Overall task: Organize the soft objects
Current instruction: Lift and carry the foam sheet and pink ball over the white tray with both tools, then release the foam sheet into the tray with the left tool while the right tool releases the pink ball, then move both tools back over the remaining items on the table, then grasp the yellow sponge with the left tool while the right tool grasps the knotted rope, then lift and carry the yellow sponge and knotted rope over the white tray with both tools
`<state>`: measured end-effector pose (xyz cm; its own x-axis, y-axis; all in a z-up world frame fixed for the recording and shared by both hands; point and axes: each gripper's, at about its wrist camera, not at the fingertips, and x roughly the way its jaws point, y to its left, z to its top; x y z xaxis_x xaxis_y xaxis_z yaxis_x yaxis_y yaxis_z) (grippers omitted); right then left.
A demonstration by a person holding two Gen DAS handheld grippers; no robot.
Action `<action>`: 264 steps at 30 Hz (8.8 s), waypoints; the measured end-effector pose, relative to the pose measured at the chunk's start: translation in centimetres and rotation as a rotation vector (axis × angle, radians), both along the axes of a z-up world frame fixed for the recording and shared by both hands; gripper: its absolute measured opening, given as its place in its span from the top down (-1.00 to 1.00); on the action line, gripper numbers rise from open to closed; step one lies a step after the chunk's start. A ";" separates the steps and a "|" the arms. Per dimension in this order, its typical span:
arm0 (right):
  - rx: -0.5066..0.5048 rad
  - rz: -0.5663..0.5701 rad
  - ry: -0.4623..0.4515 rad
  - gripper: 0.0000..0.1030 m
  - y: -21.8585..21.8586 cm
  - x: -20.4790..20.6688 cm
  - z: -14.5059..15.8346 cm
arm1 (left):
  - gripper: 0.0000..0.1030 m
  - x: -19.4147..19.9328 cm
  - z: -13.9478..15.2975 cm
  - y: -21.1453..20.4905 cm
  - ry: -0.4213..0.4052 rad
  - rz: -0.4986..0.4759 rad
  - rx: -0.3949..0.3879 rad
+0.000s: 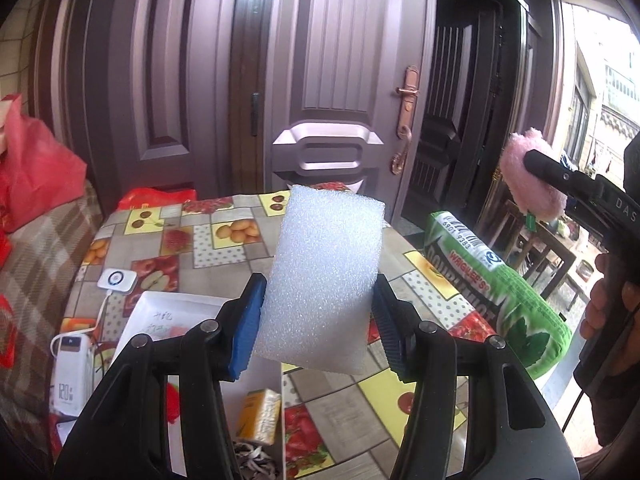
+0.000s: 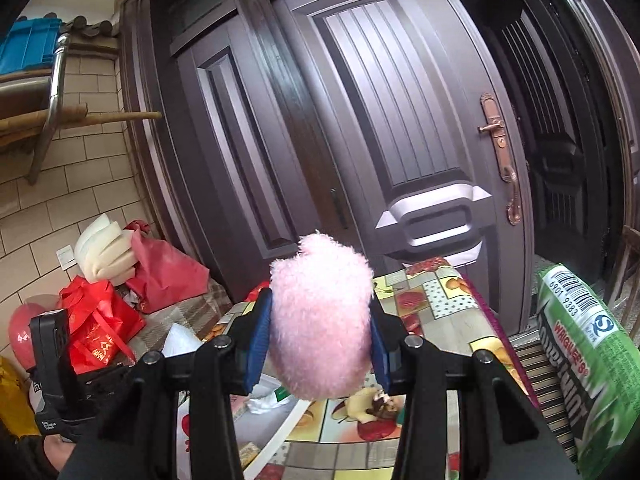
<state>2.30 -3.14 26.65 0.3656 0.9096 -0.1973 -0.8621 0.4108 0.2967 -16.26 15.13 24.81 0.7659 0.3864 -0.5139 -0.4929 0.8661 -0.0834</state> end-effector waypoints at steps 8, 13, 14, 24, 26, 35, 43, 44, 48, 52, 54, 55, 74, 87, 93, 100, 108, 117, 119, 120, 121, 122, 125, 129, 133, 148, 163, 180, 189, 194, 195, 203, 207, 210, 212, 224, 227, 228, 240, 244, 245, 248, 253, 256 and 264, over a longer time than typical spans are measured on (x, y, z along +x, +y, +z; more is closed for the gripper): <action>-0.005 0.020 -0.013 0.16 1.5 -1.9 0.3 | -0.03 -2.2 0.1 1.6 -0.015 0.034 -0.003; -0.010 0.032 -0.014 0.16 2.4 -2.7 0.3 | -0.03 -3.6 0.2 2.6 -0.024 0.058 -0.005; -0.011 0.035 -0.014 0.16 2.5 -2.9 0.3 | -0.03 -3.8 0.2 2.8 -0.024 0.061 -0.005; -0.018 0.075 -0.010 0.14 4.3 -4.3 0.1 | -0.03 -6.5 0.5 4.5 -0.027 0.108 -0.004; -0.018 0.084 -0.009 0.14 4.7 -4.6 0.1 | -0.03 -7.0 0.6 4.9 -0.028 0.118 -0.003; -0.028 0.127 -0.014 0.13 6.5 -6.2 0.0 | -0.03 -8.6 0.8 6.0 -0.030 0.144 0.003; -0.044 0.172 -0.024 0.12 8.0 -7.8 -0.1 | -0.03 -9.5 0.8 6.9 -0.038 0.155 0.001; -0.047 0.176 -0.024 0.12 8.2 -7.9 -0.2 | -0.03 -9.5 0.8 7.0 -0.038 0.156 0.000; -0.061 0.193 -0.025 0.12 8.9 -8.3 -0.4 | -0.03 -9.5 0.5 7.3 -0.035 0.162 -0.008; -0.080 0.209 -0.020 0.12 9.5 -8.4 -0.9 | -0.03 -9.4 -0.1 7.8 -0.028 0.164 -0.022; -0.093 0.217 -0.015 0.12 9.9 -8.5 -1.2 | -0.03 -9.2 -0.3 8.1 -0.021 0.166 -0.029; -0.103 0.224 -0.011 0.12 10.2 -8.5 -1.4 | -0.03 -9.1 -0.5 8.3 -0.018 0.168 -0.033; -0.295 0.324 0.077 0.12 17.7 -7.8 -7.2 | -0.03 -6.8 -5.7 13.3 0.057 0.212 -0.154; -0.484 0.407 0.155 0.11 23.4 -8.5 -13.8 | -0.03 -4.4 -12.2 17.1 0.174 0.259 -0.264; -0.530 0.407 0.170 -0.15 24.6 -8.7 -15.6 | -0.24 -4.4 -13.7 17.9 0.202 0.278 -0.282; -0.510 0.385 0.185 -1.00 24.6 -8.4 -15.9 | -0.72 -4.9 -13.0 17.8 0.185 0.322 -0.231; -0.452 0.377 0.128 -1.00 23.1 -8.9 -13.6 | -0.73 -5.3 -11.4 16.7 0.161 0.325 -0.203; -0.204 0.224 -0.054 -1.00 17.6 -9.4 -7.3 | -0.73 -6.7 -7.2 13.8 0.044 0.320 -0.143; -0.102 0.164 -0.116 -1.00 15.4 -9.4 -5.3 | -0.73 -7.1 -5.5 12.7 -0.005 0.315 -0.111; -0.047 0.140 -0.137 -1.00 14.2 -9.3 -4.5 | -0.73 -7.3 -4.9 12.2 -0.024 0.310 -0.097; 0.005 0.118 -0.150 -1.00 13.1 -9.2 -4.0 | -0.73 -7.5 -3.9 11.4 -0.053 0.299 -0.072; 0.050 0.099 -0.155 -1.00 12.2 -9.0 -3.7 | -0.73 -7.7 -3.3 10.8 -0.068 0.291 -0.054; 0.036 0.083 -0.094 -1.00 11.0 -7.9 -3.6 | -0.74 -7.7 -1.4 8.8 -0.083 0.271 0.010; 0.017 0.034 -0.048 -1.00 9.7 -7.2 -3.6 | -0.73 -8.2 -0.1 7.2 -0.129 0.231 -0.001; 0.097 -0.011 -0.096 -1.00 7.2 -7.6 -2.7 | -0.73 -8.0 0.4 6.2 -0.127 0.207 -0.027; 0.074 -0.041 -0.107 -1.00 4.0 -8.2 -2.3 | -0.99 -7.7 -0.8 3.6 -0.107 0.264 -0.067; 0.033 -0.095 -0.093 -1.00 -0.6 -6.0 -2.3 | -0.99 -4.2 -1.8 0.6 -0.087 0.241 -0.121; -0.043 -0.294 -0.029 -1.00 -7.3 2.1 -3.2 | -0.99 5.0 -2.8 -1.1 -0.046 0.129 -0.145; -0.476 -0.076 0.179 -1.00 -0.9 8.0 -14.8 | -0.99 12.6 -9.7 2.4 0.269 -0.062 -0.081; -0.572 0.005 0.233 -0.89 1.8 8.2 -19.5 | -0.99 16.2 -14.5 3.4 0.413 -0.091 -0.097; -0.585 0.017 0.229 -0.88 2.4 8.2 -20.0 | -0.99 16.9 -15.2 3.6 0.434 -0.095 -0.090; -0.672 0.074 0.241 -0.88 6.2 9.3 -23.3 | -0.99 23.1 -21.1 6.0 0.634 -0.152 -0.040; -0.672 0.067 0.256 -0.89 6.7 9.8 -24.1 | -0.99 24.5 -22.7 6.4 0.673 -0.201 -0.012; -0.685 0.072 0.247 -0.89 7.3 9.7 -24.7 | -0.99 25.6 -23.5 6.7 0.674 -0.215 -0.024; -0.699 0.065 0.216 -0.88 7.7 9.3 -25.0 | -0.99 26.1 -23.9 6.7 0.671 -0.223 -0.033; -0.721 0.105 0.152 0.38 7.0 8.2 -24.3 | -0.01 24.4 -22.1 4.3 0.528 -0.268 -0.110; -0.677 0.100 0.159 0.38 6.1 8.0 -23.2 | 0.00 22.4 -21.0 3.6 0.466 -0.240 -0.156; -0.662 0.096 0.161 0.38 5.7 8.0 -22.7 | 0.00 21.8 -20.6 3.4 0.446 -0.230 -0.166; -0.392 0.016 0.096 0.39 1.3 6.9 -13.2 | -0.01 13.5 -10.1 0.4 0.180 -0.111 -0.083; -0.305 0.019 0.048 0.39 0.4 5.4 -9.9 | -0.01 11.9 -7.4 0.2 0.149 -0.067 -0.046; -0.285 0.019 0.039 0.39 0.1 5.0 -9.1 | -0.01 11.4 -6.5 0.2 0.139 -0.051 -0.043; -0.214 0.019 0.008 0.39 -0.6 3.8 -6.5 | -0.01 9.6 -4.8 0.1 0.104 -0.017 -0.034; -0.128 0.023 -0.043 0.38 -1.3 1.7 -3.6 | -0.01 6.2 -3.1 0.2 0.045 0.051 -0.027; -0.104 0.032 -0.052 0.38 -1.2 0.7 -3.1 | -0.01 4.4 -2.4 0.2 0.022 0.075 -0.022; -0.061 0.044 -0.068 0.38 -0.8 -1.4 -2.2 | -0.01 1.3 -0.8 -0.6 -0.020 0.082 0.000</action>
<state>0.92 -3.91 24.45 0.3395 0.9123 -0.2292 -0.8971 0.3873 0.2127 -15.00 14.56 23.98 0.7418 0.4485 -0.4986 -0.5605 0.8228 -0.0938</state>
